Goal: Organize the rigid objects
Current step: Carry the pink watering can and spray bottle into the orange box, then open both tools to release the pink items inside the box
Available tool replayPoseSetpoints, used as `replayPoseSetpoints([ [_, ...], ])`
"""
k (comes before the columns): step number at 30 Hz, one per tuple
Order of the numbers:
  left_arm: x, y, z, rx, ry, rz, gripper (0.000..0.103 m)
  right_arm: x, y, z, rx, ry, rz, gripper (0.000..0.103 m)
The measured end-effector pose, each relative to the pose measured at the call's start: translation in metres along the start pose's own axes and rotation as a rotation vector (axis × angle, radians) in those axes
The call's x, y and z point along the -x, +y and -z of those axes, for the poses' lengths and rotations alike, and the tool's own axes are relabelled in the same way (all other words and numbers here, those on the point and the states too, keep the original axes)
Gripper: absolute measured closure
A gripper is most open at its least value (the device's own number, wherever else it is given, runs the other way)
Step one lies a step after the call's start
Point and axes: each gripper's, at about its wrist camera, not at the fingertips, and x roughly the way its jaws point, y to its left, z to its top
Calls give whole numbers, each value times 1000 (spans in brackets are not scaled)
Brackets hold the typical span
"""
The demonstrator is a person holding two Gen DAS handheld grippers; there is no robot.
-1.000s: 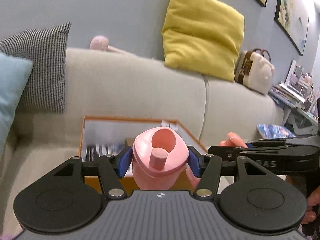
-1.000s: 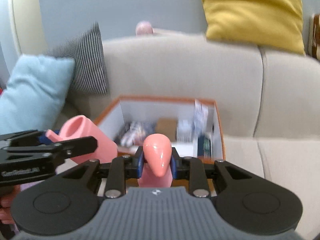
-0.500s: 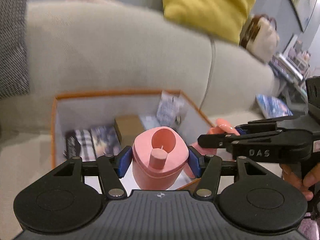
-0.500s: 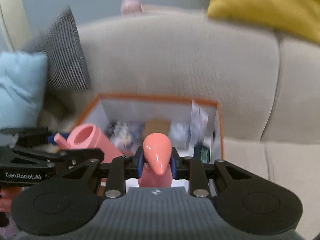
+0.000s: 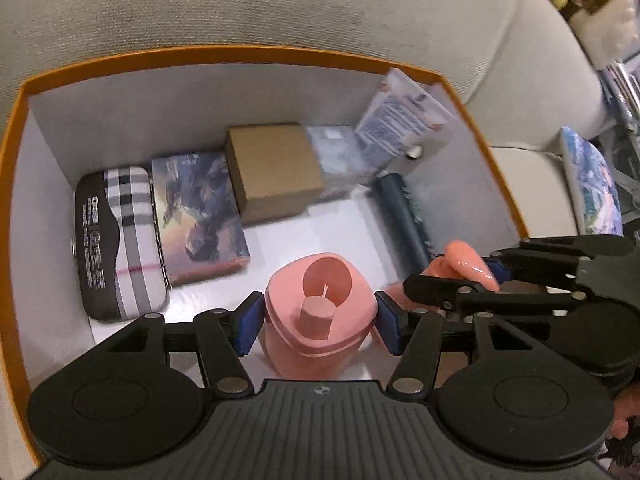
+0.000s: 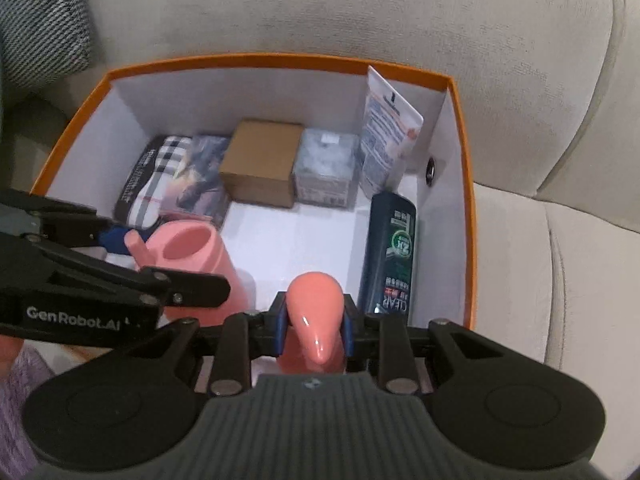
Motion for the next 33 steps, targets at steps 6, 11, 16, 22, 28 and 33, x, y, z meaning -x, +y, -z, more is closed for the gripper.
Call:
replayPoseSetpoints([
  [6, -10, 19, -18, 90, 25, 54, 36, -11, -13, -14, -53, -13, -38, 76],
  [11, -23, 28, -22, 157, 60, 112, 36, -16, -8, -17, -14, -61, -35, 75],
  [16, -24, 33, -20, 170, 48, 112, 26, -11, -3, -17, 51, -102, -16, 66],
  [22, -8, 42, -15, 184, 28, 127, 35, 2, -2, -13, 143, -80, -29, 64],
  [28, -9, 39, -13, 165, 30, 135, 54, 1, 6, -6, 243, -20, -10, 77],
  [33, -19, 26, -19, 175, 28, 132, 54, -4, 2, 1, 237, 14, 3, 85],
])
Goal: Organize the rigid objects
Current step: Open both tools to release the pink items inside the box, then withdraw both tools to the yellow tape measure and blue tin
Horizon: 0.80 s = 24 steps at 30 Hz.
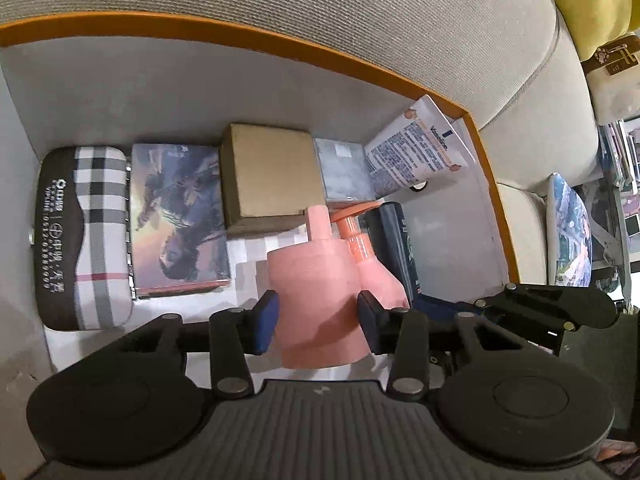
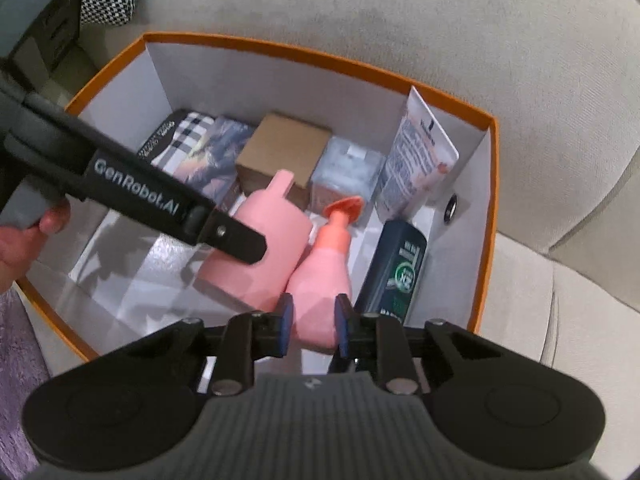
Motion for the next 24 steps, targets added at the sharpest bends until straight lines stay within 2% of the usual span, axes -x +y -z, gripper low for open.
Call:
replayPoseSetpoints([
  [6, -4, -8, 1, -16, -16, -17, 54, -2, -1, 5, -24, 3, -2, 87],
  [9, 1, -14, 5, -41, -41, -44, 54, 5, 0, 9, -39, -24, 0, 87],
  [12, 16, -27, 15, -117, -105, -69, 54, 19, 1, 12, -48, -68, -4, 87],
  [16, 48, -46, 41, -199, -218, -43, 54, 40, 3, 23, -89, -154, -21, 86],
  [22, 94, -70, 102, -254, -386, -33, 58, 75, 14, 49, -137, -314, -38, 85],
  [24, 101, -78, 123, -258, -430, -22, 58, 85, 22, 60, -144, -353, -49, 82],
])
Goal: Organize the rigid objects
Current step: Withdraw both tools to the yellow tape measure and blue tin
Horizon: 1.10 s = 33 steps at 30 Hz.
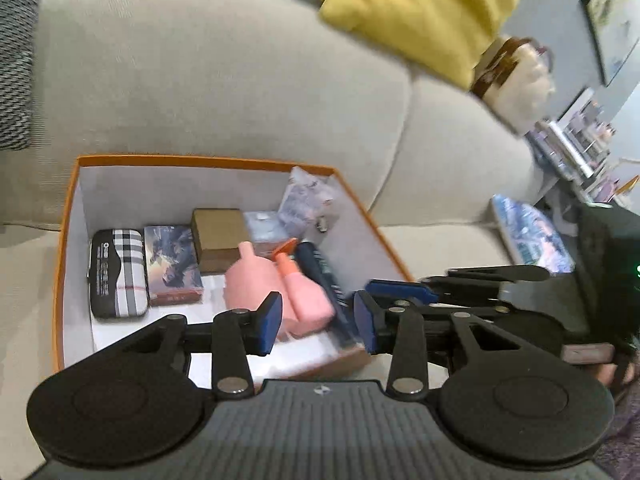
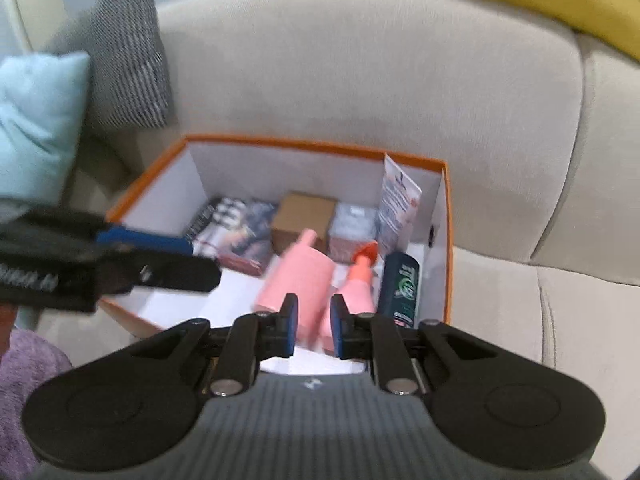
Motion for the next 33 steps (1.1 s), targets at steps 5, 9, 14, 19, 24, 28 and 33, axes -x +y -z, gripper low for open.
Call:
replayPoseSetpoints([
  [5, 22, -18, 45, -13, -79, -18, 58, 24, 18, 32, -22, -61, -33, 79],
  [9, 20, -6, 76, 43, -65, -14, 58, 33, 29, 66, -42, -74, -30, 70],
  [14, 4, 24, 110, 128, 5, -45, 58, 17, 38, 111, -138, 14, -21, 69],
  [19, -4, 48, 132, 209, 35, -77, 52, -7, 41, 141, -122, 137, 78, 70],
  [24, -22, 47, 135, 178, 26, -111, 38, -8, 38, 144, -147, 142, 99, 69],
  [28, -39, 37, 133, 127, 34, -124, 37, -13, 38, 145, -110, 140, 111, 69],
  [33, -54, 43, 134, 117, 60, -150, 40, -15, 29, 150, -106, 134, 114, 63],
])
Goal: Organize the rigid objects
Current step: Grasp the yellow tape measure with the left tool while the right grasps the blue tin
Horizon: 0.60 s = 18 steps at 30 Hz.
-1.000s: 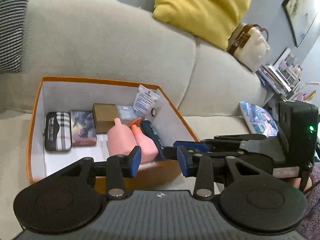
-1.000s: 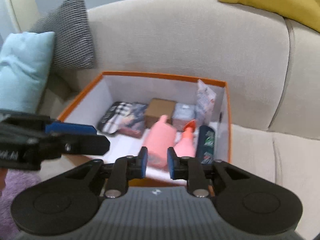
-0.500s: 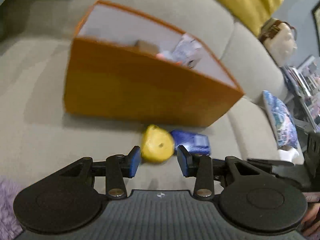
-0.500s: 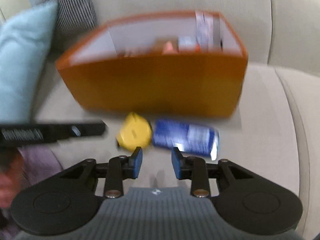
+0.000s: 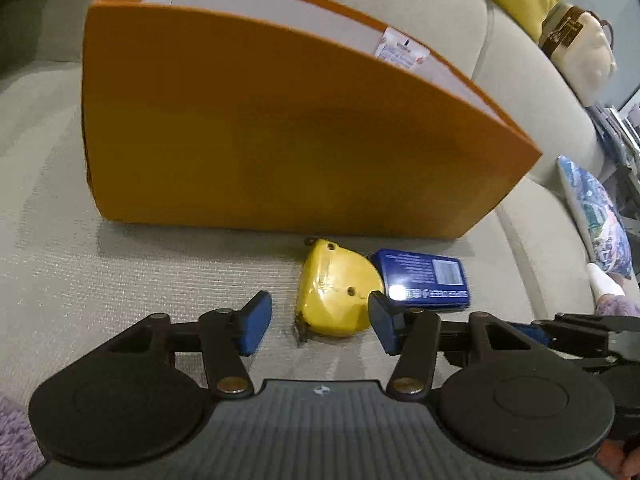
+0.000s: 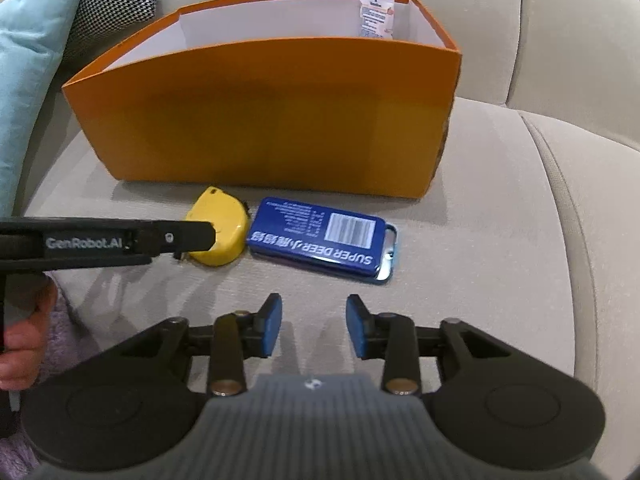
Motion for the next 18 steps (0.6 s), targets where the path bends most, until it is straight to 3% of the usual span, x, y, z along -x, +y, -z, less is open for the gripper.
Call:
replayPoseSetpoints([
  [10, -14, 2, -4, -16, 2, 47, 45, -23, -6, -11, 33, 9, -14, 62],
  [18, -8, -2, -7, 35, -23, 27, 68, -24, -7, -12, 43, -1, -14, 60],
])
